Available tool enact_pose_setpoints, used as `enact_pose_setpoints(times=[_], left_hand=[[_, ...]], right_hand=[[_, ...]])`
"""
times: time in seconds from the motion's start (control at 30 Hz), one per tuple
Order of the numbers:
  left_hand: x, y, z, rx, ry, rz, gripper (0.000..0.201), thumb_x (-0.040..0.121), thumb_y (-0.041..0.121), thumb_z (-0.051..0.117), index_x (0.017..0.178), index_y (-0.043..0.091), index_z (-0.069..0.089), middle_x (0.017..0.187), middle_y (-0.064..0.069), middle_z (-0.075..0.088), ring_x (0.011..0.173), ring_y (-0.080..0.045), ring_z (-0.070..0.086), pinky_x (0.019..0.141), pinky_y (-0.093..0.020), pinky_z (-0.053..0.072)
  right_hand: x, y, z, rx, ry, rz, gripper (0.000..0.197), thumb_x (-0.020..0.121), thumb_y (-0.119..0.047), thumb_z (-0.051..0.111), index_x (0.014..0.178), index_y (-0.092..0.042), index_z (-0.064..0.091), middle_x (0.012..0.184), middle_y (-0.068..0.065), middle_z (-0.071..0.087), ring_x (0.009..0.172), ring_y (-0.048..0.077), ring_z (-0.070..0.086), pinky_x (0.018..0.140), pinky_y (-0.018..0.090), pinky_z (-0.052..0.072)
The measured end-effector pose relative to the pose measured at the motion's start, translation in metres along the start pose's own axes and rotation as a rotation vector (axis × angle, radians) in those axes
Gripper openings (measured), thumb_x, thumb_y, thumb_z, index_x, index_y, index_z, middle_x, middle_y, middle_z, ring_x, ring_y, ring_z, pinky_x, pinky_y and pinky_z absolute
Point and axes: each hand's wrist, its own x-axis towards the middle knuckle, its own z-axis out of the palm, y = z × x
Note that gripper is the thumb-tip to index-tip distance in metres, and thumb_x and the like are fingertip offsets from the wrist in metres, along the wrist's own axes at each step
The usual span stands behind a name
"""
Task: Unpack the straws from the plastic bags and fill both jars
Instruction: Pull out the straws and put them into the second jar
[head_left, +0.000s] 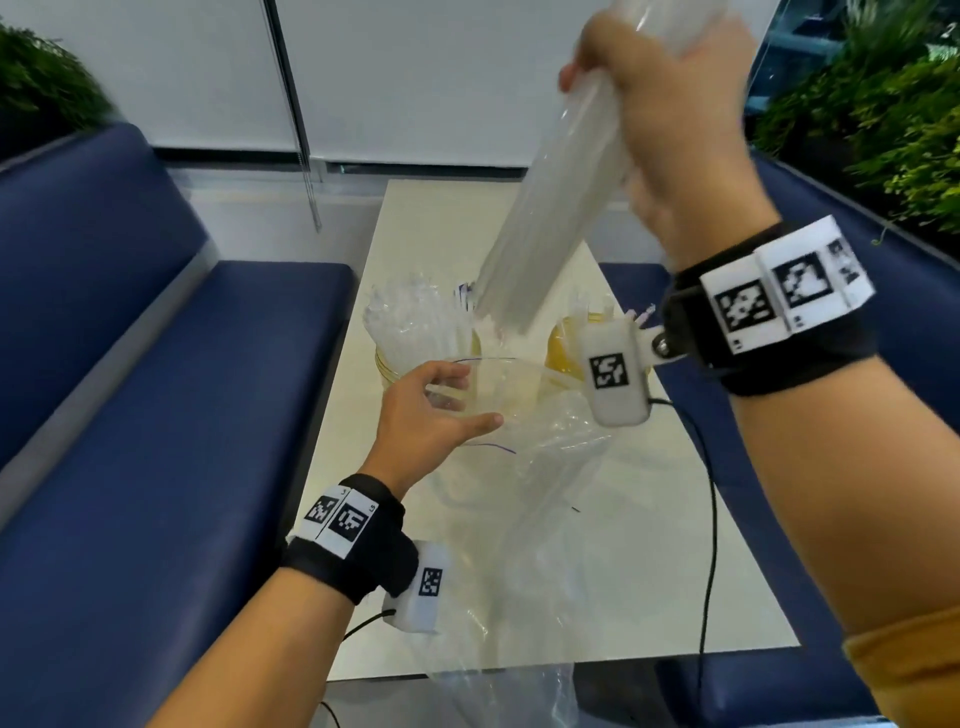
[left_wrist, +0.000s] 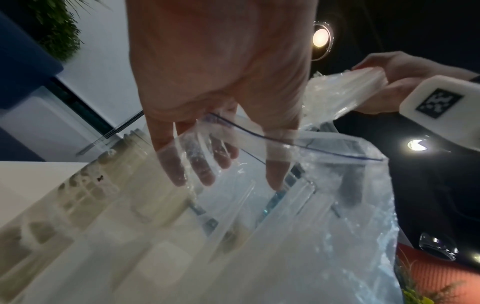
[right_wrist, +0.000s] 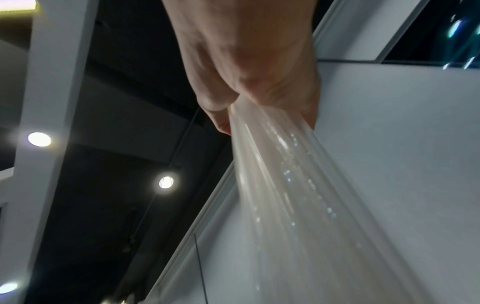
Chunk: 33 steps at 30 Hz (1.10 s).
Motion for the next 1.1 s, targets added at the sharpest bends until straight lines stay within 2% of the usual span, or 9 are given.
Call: enact_pose_setpoints(times=[0.1, 0.17, 0.33, 0.43, 0.53, 0.67, 0.77, 0.93, 1.1], left_hand=[[0.004, -0.006, -0.008, 0.041, 0.017, 0.003, 0.060, 0.060, 0.021, 0.097, 0.113, 0.023, 0.069, 0.104, 0.006, 0.072, 0.091, -0.017, 0.072, 0.077, -0.028, 0.060], [0.006, -0.010, -0.014, 0.067, 0.017, -0.005, 0.058, 0.062, 0.021, 0.096, 0.112, 0.025, 0.069, 0.103, 0.009, 0.072, 0.091, -0.015, 0.072, 0.076, -0.028, 0.060], [0.005, -0.011, -0.021, 0.108, 0.018, 0.013, 0.055, 0.065, 0.021, 0.095, 0.113, 0.026, 0.069, 0.105, 0.009, 0.072, 0.091, -0.011, 0.072, 0.069, -0.022, 0.058], [0.003, -0.010, -0.020, 0.111, 0.004, 0.023, 0.055, 0.066, 0.020, 0.094, 0.114, 0.025, 0.068, 0.106, 0.008, 0.072, 0.092, -0.012, 0.072, 0.071, -0.023, 0.058], [0.002, -0.008, -0.018, 0.113, -0.005, 0.021, 0.054, 0.067, 0.021, 0.093, 0.115, 0.025, 0.069, 0.106, 0.008, 0.072, 0.092, -0.014, 0.072, 0.074, -0.028, 0.059], [0.002, -0.007, -0.016, 0.119, -0.015, 0.023, 0.050, 0.069, 0.022, 0.092, 0.114, 0.025, 0.069, 0.106, 0.009, 0.072, 0.092, -0.013, 0.072, 0.073, -0.025, 0.058], [0.003, -0.006, -0.015, 0.129, -0.023, 0.023, 0.048, 0.072, 0.022, 0.090, 0.114, 0.025, 0.069, 0.106, 0.009, 0.072, 0.090, -0.010, 0.072, 0.069, -0.016, 0.055], [0.003, -0.004, -0.010, 0.145, -0.024, 0.021, 0.045, 0.073, 0.021, 0.090, 0.113, 0.025, 0.070, 0.105, 0.009, 0.072, 0.090, -0.011, 0.072, 0.066, -0.013, 0.053], [0.004, -0.002, -0.007, 0.174, -0.023, 0.029, 0.043, 0.074, 0.022, 0.089, 0.113, 0.025, 0.069, 0.105, 0.009, 0.072, 0.087, -0.006, 0.072, 0.064, -0.012, 0.053]], right_hand=[[0.022, -0.003, -0.028, 0.007, 0.095, -0.112, 0.018, 0.060, -0.013, 0.072, 0.059, -0.022, 0.056, 0.066, 0.002, 0.061, 0.065, 0.017, 0.061, 0.061, 0.033, 0.051], [0.031, 0.005, -0.044, -0.067, 0.156, -0.180, 0.026, 0.060, -0.014, 0.073, 0.066, -0.024, 0.050, 0.070, -0.003, 0.054, 0.064, 0.009, 0.057, 0.060, 0.028, 0.048], [0.039, 0.068, -0.065, -0.295, 0.193, -0.105, 0.036, 0.069, -0.016, 0.074, 0.099, -0.006, 0.056, 0.082, -0.004, 0.057, 0.062, -0.008, 0.059, 0.060, 0.017, 0.052], [0.026, 0.115, -0.069, -0.328, 0.170, -0.057, 0.031, 0.074, -0.006, 0.070, 0.102, -0.003, 0.058, 0.080, -0.005, 0.058, 0.060, -0.013, 0.058, 0.057, 0.008, 0.046], [0.010, 0.155, -0.066, -0.371, 0.129, -0.007, 0.026, 0.075, -0.004, 0.069, 0.096, -0.010, 0.054, 0.073, -0.006, 0.054, 0.053, -0.007, 0.053, 0.051, 0.009, 0.042], [-0.005, 0.193, -0.066, -0.410, 0.069, 0.042, 0.024, 0.073, -0.007, 0.068, 0.090, -0.015, 0.053, 0.066, -0.007, 0.052, 0.054, 0.008, 0.050, 0.050, 0.023, 0.046], [-0.013, 0.210, -0.069, -0.440, 0.071, 0.047, 0.024, 0.075, -0.008, 0.069, 0.094, -0.014, 0.056, 0.066, -0.004, 0.055, 0.053, 0.008, 0.051, 0.050, 0.017, 0.046], [-0.017, 0.225, -0.079, -0.462, 0.089, 0.088, 0.033, 0.075, -0.011, 0.070, 0.106, -0.006, 0.060, 0.078, 0.006, 0.062, 0.061, 0.011, 0.056, 0.053, 0.016, 0.049], [-0.031, 0.248, -0.095, -0.580, 0.023, 0.292, 0.038, 0.080, -0.017, 0.072, 0.113, -0.006, 0.056, 0.082, -0.010, 0.053, 0.079, 0.013, 0.058, 0.054, 0.004, 0.041]])
